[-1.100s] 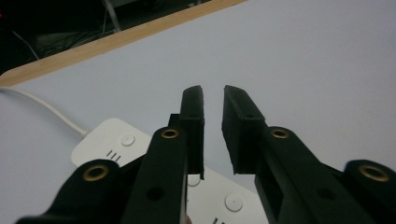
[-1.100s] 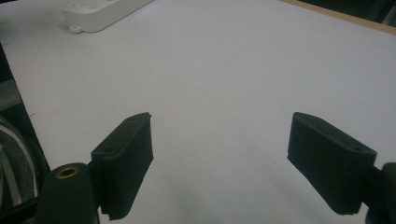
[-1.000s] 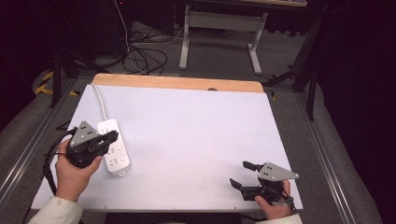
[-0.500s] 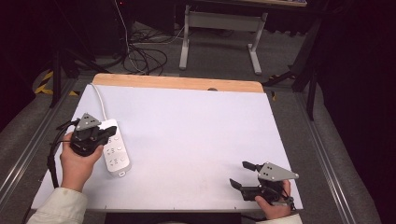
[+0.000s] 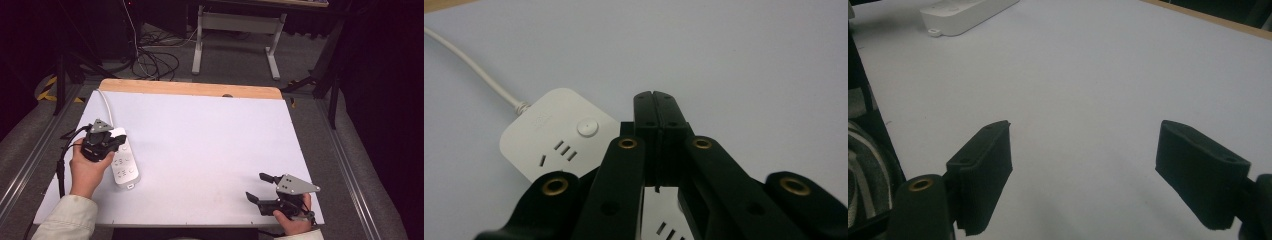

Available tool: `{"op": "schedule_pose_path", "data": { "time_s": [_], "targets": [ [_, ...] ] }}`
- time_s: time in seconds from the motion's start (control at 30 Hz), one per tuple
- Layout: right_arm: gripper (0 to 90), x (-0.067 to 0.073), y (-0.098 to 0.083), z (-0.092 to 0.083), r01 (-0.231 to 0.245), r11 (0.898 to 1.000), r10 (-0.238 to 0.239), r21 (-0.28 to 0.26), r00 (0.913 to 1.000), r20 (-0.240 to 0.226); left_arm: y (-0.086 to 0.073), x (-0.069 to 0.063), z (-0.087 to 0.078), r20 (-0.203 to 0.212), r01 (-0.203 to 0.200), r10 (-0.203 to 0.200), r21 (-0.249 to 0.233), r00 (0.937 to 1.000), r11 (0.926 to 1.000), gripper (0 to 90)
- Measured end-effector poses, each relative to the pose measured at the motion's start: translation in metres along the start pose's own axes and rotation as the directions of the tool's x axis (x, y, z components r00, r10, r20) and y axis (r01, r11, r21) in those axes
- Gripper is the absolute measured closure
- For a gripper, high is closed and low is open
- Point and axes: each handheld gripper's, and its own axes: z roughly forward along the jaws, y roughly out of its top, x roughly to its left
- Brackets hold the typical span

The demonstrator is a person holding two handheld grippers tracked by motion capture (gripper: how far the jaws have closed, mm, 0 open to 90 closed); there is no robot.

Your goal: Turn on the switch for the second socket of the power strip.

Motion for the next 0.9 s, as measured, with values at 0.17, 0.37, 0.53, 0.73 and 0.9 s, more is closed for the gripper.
{"op": "schedule_pose_path", "data": {
  "time_s": [0.17,0.37,0.53,0.73,0.9],
  "targets": [
    [22.8,0.000,0.000,0.000,0.001,1.000,-0.001,0.001,1.0000,0.002,0.000,0.000,0.005,-0.018,-0.022,0.023,0.039,0.9996,0.9990,89.7],
    [22.8,0.000,0.000,0.000,0.002,1.000,-0.002,0.001,1.0000,0.001,-0.001,0.002,0.010,-0.038,-0.014,0.017,0.070,0.9991,0.9974,89.7],
    [22.7,0.000,0.000,0.000,0.002,1.000,-0.002,0.000,1.0000,0.005,-0.001,0.005,0.014,-0.031,-0.005,0.008,0.099,0.9995,0.9951,89.7],
    [22.3,0.000,0.000,0.000,0.003,1.000,-0.003,0.000,1.0000,0.007,-0.001,0.005,0.019,-0.031,0.005,-0.001,0.136,0.9995,0.9907,89.7],
    [22.0,0.000,0.000,-0.001,0.001,1.000,-0.001,-0.001,0.9999,0.010,-0.001,0.005,0.021,-0.031,0.009,-0.004,0.164,0.9995,0.9864,89.7]
  ]
}}
